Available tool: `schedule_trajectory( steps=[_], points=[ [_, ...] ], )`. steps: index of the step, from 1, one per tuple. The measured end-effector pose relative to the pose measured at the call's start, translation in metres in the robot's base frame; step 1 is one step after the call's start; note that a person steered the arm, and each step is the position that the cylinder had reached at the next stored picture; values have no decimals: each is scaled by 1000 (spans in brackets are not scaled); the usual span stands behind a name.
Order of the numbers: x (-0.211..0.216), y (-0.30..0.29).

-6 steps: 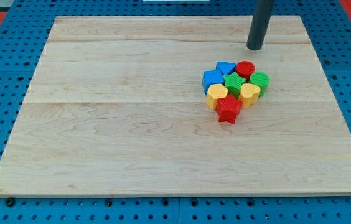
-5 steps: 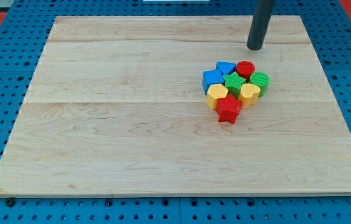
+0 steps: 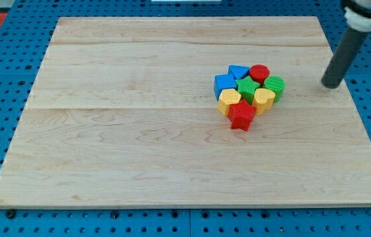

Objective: Move your arm into the group of the blocks

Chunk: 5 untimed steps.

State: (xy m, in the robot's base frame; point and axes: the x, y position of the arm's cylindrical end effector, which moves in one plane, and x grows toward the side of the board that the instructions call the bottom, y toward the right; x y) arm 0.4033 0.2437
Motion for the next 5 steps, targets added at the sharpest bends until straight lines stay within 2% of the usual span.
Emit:
schedule_trajectory(
  steps=[1,2,5],
  points=[
    [18,-38],
    [19,-72],
    [17,-97]
  ],
)
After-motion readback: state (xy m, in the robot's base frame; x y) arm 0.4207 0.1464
